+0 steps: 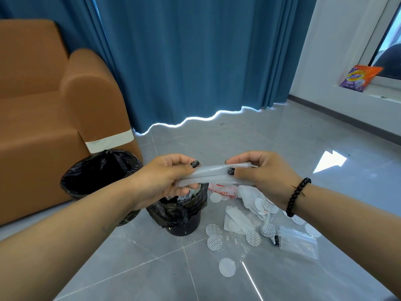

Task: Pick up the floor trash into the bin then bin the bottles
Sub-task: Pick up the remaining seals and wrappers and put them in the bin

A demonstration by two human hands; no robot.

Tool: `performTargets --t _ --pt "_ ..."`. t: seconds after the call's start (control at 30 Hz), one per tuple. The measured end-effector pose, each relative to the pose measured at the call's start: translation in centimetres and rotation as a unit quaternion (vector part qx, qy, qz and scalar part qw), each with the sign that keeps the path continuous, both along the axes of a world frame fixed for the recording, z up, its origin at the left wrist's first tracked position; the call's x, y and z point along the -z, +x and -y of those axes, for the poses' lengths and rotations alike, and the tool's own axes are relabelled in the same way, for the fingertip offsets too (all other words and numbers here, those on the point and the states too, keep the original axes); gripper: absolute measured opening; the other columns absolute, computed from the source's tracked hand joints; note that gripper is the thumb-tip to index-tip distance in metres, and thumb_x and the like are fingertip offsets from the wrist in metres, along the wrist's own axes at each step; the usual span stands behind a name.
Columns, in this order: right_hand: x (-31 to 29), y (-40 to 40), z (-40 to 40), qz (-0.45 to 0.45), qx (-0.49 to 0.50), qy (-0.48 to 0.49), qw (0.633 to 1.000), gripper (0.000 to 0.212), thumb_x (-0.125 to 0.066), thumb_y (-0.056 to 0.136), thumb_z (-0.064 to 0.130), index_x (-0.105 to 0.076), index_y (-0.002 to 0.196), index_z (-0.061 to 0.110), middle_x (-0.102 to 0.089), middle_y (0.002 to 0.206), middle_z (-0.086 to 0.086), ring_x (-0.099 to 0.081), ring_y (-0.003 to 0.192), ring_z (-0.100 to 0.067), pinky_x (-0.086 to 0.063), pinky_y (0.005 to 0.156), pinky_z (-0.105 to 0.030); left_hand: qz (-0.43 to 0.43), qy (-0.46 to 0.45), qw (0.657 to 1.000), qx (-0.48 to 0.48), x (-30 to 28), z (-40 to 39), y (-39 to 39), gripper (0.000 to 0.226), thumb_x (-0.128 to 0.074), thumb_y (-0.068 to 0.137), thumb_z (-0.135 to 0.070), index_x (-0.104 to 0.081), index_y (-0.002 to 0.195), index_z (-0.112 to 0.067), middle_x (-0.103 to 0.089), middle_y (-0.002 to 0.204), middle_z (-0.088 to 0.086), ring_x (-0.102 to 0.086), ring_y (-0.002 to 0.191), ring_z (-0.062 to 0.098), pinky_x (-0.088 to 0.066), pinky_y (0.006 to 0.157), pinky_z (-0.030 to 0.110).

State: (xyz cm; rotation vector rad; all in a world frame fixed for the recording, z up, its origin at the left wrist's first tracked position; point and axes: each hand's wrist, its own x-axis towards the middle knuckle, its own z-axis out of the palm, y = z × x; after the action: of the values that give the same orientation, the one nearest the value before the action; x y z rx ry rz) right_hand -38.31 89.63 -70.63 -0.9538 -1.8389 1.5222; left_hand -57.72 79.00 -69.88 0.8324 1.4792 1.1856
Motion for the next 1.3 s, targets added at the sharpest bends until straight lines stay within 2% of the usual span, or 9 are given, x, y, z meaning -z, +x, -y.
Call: performTargets --t 0.2,0.43,0.6,0.77,0.97,1.03,1.13,1.2,1.3 --pt "1.0 -0.9 0.2 -0.076 0.021 -0.166 0.983 0.012 -0.067 0.084 0.003 -0.067 0.095 0.0 -0.065 0.1 -0.017 -0.068 0.071 -0.022 -0.057 0.058 -0.027 -0.042 0.025 0.998 -0.026 0.4 -0.1 -0.6 0.023 -0.065 0.086 -0.001 -0.065 0.108 -0.007 -0.072 0.09 0.008 -0.068 0.059 0.014 -0.056 0.054 0.019" --pt "2.6 -2.8 -1.5 -0.063 0.151 -0.168 0.972 0.039 -0.082 0.067 0.0 -0.057 0.097 0.005 -0.059 0.096 -0.014 -0.068 0.084 -0.032 -0.058 0.078 -0.042 -0.076 -0.015 0.995 -0.055 2.7 -1.0 -1.8 0.03 -0.071 0.083 -0.012 -0.062 0.111 -0.004 -0.071 0.102 0.015 -0.073 0.078 0.019 -0.06 0.066 0.025" --pt "4.0 -4.4 -3.5 -0.03 0.202 -0.072 0.976 0.029 -0.084 0.066 0.008 -0.06 0.082 0.012 -0.066 0.087 -0.01 -0.067 0.073 -0.024 -0.058 0.069 -0.034 -0.128 -0.095 0.984 -0.081 4.3 -1.8 -4.7 0.016 -0.062 0.091 -0.008 -0.058 0.106 -0.011 -0.071 0.103 0.016 -0.072 0.081 0.019 -0.06 0.071 0.03" --pt "5.8 -7.0 -4.4 0.051 0.141 0.077 0.986 0.022 -0.081 0.07 0.01 -0.065 0.078 0.024 -0.07 0.083 -0.002 -0.066 0.076 -0.021 -0.058 0.069 -0.03 -0.19 -0.227 0.952 -0.079 6.7 -2.6 -8.0 0.016 -0.055 0.095 -0.018 -0.05 0.106 -0.007 -0.066 0.109 0.011 -0.07 0.091 0.023 -0.057 0.08 0.036" --pt "7.9 -11.5 -7.1 0.035 0.053 0.211 0.975 0.022 -0.07 0.081 0.005 -0.072 0.095 0.022 -0.065 0.088 0.011 -0.057 0.077 0.006 -0.041 0.071 0.003 -0.168 -0.311 0.914 -0.199 13.4 -4.3 -11.1 0.04 -0.062 0.087 -0.024 -0.043 0.113 0.0 -0.057 0.112 0.019 -0.062 0.097 0.033 -0.054 0.074 0.036" --pt "9.1 -12.9 -8.6 0.014 0.064 0.211 0.975 0.025 -0.068 0.082 0.004 -0.072 0.099 0.023 -0.067 0.092 0.011 -0.06 0.081 0.003 -0.043 0.076 0.002 -0.192 -0.307 0.895 -0.262 15.5 -5.3 -12.4 0.059 -0.062 0.081 -0.028 -0.041 0.127 0.003 -0.052 0.127 0.025 -0.058 0.11 0.04 -0.056 0.071 0.04" --pt "11.5 -15.2 -10.8 -0.005 0.06 0.183 0.981 0.028 -0.068 0.082 0.007 -0.07 0.102 0.027 -0.069 0.095 0.012 -0.064 0.092 -0.002 -0.05 0.088 -0.014 -0.211 -0.305 0.883 -0.287 18.3 -7.1 -13.8 0.063 -0.058 0.085 -0.035 -0.033 0.132 0.0 -0.045 0.133 0.024 -0.052 0.115 0.041 -0.056 0.076 0.046" --pt "12.6 -16.2 -11.5 -0.017 0.04 0.161 0.986 0.03 -0.07 0.081 0.01 -0.068 0.105 0.027 -0.07 0.098 0.01 -0.065 0.095 -0.003 -0.052 0.089 -0.021 -0.214 -0.3 0.888 -0.276 19.7 -7.8 -14.0 0.06 -0.057 0.081 -0.039 -0.035 0.125 -0.003 -0.049 0.128 0.021 -0.054 0.111 0.039 -0.054 0.087 0.047" --pt "14.2 -17.9 -12.8 -0.035 0.036 0.137 0.989 0.026 -0.075 0.078 0.019 -0.063 0.1 0.027 -0.072 0.09 0.009 -0.068 0.086 -0.002 -0.055 0.078 -0.023 -0.273 -0.296 0.882 -0.245 22.2 -8.4 -14.2 0.037 -0.05 0.088 -0.035 -0.037 0.11 -0.007 -0.058 0.107 0.016 -0.059 0.097 0.036 -0.053 0.085 0.045"
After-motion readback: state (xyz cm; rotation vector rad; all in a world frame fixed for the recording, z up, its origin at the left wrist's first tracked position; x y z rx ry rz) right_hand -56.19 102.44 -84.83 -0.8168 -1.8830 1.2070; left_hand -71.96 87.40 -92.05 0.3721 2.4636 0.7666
